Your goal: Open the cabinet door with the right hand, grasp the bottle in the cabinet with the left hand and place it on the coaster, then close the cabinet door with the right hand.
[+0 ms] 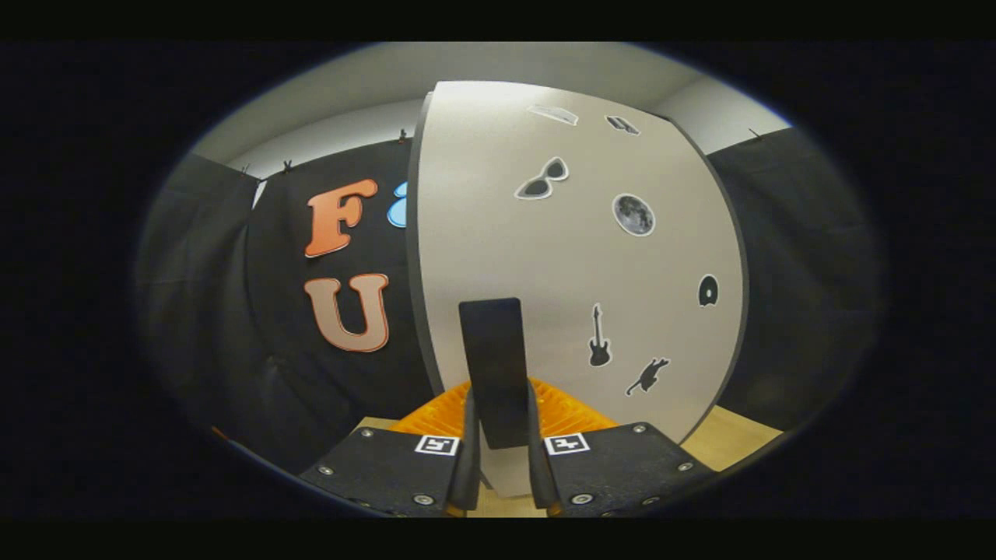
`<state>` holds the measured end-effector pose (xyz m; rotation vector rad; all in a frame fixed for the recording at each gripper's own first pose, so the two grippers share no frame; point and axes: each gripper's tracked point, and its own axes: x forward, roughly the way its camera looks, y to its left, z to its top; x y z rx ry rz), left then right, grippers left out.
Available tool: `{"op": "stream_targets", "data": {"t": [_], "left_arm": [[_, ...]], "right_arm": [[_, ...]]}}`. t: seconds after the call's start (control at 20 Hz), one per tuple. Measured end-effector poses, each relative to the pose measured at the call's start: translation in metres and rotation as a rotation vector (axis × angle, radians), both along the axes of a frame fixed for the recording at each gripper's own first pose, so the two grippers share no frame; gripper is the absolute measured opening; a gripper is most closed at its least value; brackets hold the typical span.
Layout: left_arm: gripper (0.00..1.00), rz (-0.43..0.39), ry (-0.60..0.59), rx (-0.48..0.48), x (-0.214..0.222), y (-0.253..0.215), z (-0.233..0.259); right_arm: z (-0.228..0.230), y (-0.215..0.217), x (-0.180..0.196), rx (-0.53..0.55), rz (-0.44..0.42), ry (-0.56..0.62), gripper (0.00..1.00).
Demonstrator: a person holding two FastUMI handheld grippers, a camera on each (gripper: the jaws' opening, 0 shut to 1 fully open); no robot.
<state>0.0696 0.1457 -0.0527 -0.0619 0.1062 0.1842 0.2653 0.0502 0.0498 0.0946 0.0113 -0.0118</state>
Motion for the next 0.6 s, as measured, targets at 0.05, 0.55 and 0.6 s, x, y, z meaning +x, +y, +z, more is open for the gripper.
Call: {"op": "stream_targets", "data": {"t": [0.05, 0.55, 0.6], "left_arm": [[0.96, -0.005, 0.001, 0.0, -0.007, 0.001, 0.0], [0.97, -0.077, 0.068, -0.024, -0.048, -0.02, -0.029], [0.97, -0.071, 0.063, -0.025, -0.051, -0.02, -0.027]], "right_arm": [[0.001, -0.001, -0.003, 0.001, -0.004, -0.001, 0.23], [0.005, -0.015, -0.032, 0.018, -0.05, -0.019, 0.2], [0.005, -0.016, -0.034, 0.02, -0.045, -0.022, 0.2]]}}
